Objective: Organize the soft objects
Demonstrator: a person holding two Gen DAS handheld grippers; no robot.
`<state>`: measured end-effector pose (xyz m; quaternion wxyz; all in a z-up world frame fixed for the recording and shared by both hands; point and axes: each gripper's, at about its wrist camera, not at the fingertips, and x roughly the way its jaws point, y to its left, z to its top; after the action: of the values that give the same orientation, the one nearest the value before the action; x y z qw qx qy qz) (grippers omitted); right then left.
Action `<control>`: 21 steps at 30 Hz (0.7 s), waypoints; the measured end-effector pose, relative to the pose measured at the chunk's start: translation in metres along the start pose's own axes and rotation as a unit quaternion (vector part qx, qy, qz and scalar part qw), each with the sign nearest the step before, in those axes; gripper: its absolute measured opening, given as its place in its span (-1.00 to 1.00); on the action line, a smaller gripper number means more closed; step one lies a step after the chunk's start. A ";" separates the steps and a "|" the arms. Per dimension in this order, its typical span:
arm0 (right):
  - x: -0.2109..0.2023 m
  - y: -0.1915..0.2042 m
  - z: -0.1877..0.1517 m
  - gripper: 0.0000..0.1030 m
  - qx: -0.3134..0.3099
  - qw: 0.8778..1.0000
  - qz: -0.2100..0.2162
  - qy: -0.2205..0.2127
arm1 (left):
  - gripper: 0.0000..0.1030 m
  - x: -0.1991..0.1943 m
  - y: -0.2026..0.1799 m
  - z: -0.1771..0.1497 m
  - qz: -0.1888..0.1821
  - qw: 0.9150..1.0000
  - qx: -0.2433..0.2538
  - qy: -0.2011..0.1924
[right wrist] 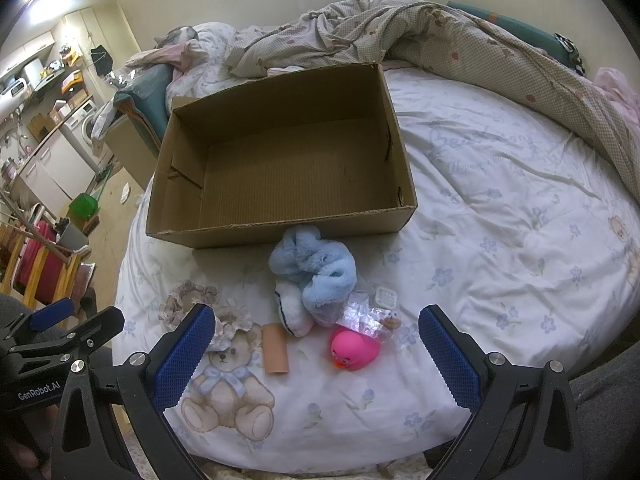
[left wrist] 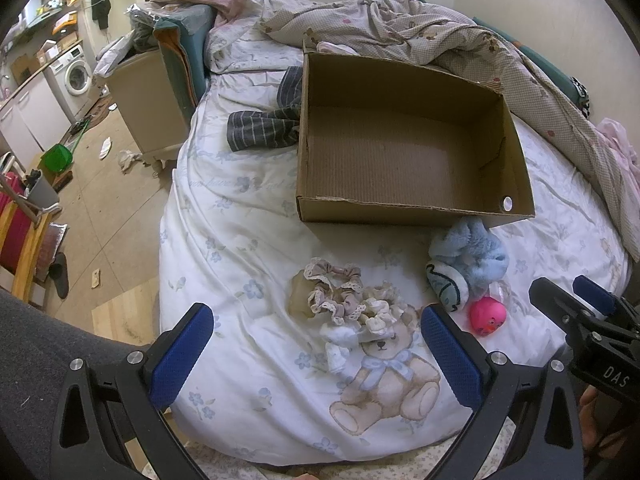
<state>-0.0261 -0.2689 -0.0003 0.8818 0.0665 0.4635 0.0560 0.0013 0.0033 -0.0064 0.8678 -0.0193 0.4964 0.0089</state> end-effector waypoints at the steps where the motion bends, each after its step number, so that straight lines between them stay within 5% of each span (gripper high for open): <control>1: 0.000 0.000 0.000 1.00 0.000 1.000 0.000 0.000 | 1.00 0.000 0.000 0.000 0.000 1.000 0.000 0.000; 14: 0.001 0.002 -0.003 1.00 0.000 1.000 0.004 0.005 | 1.00 0.003 -0.002 -0.001 0.003 1.000 0.004 0.004; 21: 0.001 0.002 0.005 1.00 0.021 0.994 0.089 0.055 | 1.00 -0.002 0.010 0.004 0.008 1.000 -0.022 0.002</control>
<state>-0.0209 -0.2673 0.0019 0.8447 0.1232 0.5049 0.1285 0.0033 0.0131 -0.0031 0.8663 -0.0347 0.4977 0.0271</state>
